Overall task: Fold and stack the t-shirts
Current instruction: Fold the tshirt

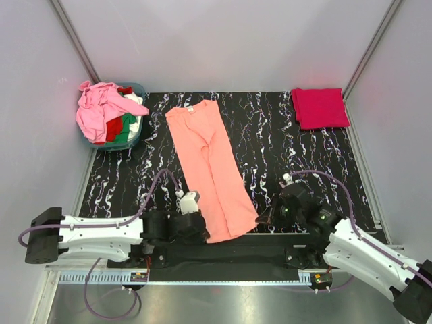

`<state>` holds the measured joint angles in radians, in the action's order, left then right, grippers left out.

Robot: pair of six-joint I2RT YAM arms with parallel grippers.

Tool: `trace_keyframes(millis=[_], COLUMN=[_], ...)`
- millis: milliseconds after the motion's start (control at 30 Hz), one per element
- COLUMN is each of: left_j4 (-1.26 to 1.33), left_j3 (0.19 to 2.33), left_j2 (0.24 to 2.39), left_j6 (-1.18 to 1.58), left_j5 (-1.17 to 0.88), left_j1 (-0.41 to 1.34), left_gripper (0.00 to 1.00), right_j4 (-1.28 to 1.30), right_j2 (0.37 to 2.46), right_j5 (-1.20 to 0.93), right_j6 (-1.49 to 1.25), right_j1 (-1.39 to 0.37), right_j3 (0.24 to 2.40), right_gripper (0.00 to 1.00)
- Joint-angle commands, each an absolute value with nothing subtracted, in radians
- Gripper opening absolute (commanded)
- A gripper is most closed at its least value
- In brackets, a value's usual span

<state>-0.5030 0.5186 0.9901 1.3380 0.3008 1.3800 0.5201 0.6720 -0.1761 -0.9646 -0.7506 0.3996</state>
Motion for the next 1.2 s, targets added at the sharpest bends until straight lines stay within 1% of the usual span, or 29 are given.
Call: trace_keyframes(millis=[0, 133, 267, 367, 400, 467, 600, 733, 867, 1167], left_j4=[-0.598, -0.696, -0.776, -0.782, -0.778, -0.770, -0.718, -0.663, -0.621, -0.520], left_j3=[0.592, 0.647, 0.725, 0.765, 0.772, 0.790, 0.816, 0.841, 0.887, 0.969], left_j2=[0.947, 0.923, 0.900, 0.902, 0.907, 0.914, 0.917, 0.942, 1.015, 1.210], left_j6=[1.347, 1.341, 1.309, 1.249, 1.229, 1.161, 1.037, 0.905, 0.807, 0.683], left_j5=[0.396, 0.469, 0.566, 0.595, 0.592, 0.568, 0.509, 0.431, 0.365, 0.213], left_j1=[1.387, 1.385, 1.367, 1.327, 1.289, 1.237, 1.070, 0.934, 0.789, 0.579], left_gripper=[0.00, 0.00, 0.00, 0.01, 0.01, 0.01, 0.01, 0.02, 0.02, 0.02], right_j4=[0.575, 0.580, 0.591, 0.597, 0.597, 0.607, 0.604, 0.603, 0.594, 0.578], right_j2=[0.690, 0.750, 0.857, 0.946, 0.969, 1.033, 1.133, 1.274, 1.400, 1.666], right_j5=[-0.146, -0.098, -0.042, -0.012, -0.005, 0.024, 0.061, 0.074, 0.046, -0.058], right_j6=[-0.939, -0.904, -0.832, -0.790, -0.778, -0.747, -0.695, -0.629, -0.578, -0.511], right_j1=[-0.750, -0.750, -0.749, -0.749, -0.749, -0.750, -0.744, -0.704, -0.645, -0.548], right_j3=[0.527, 0.618, 0.751, 0.849, 0.873, 0.941, 1.048, 1.184, 1.284, 1.476], right_gripper=[0.00, 0.00, 0.00, 0.00, 0.00, 0.00, 0.00, 0.00, 0.00, 0.00])
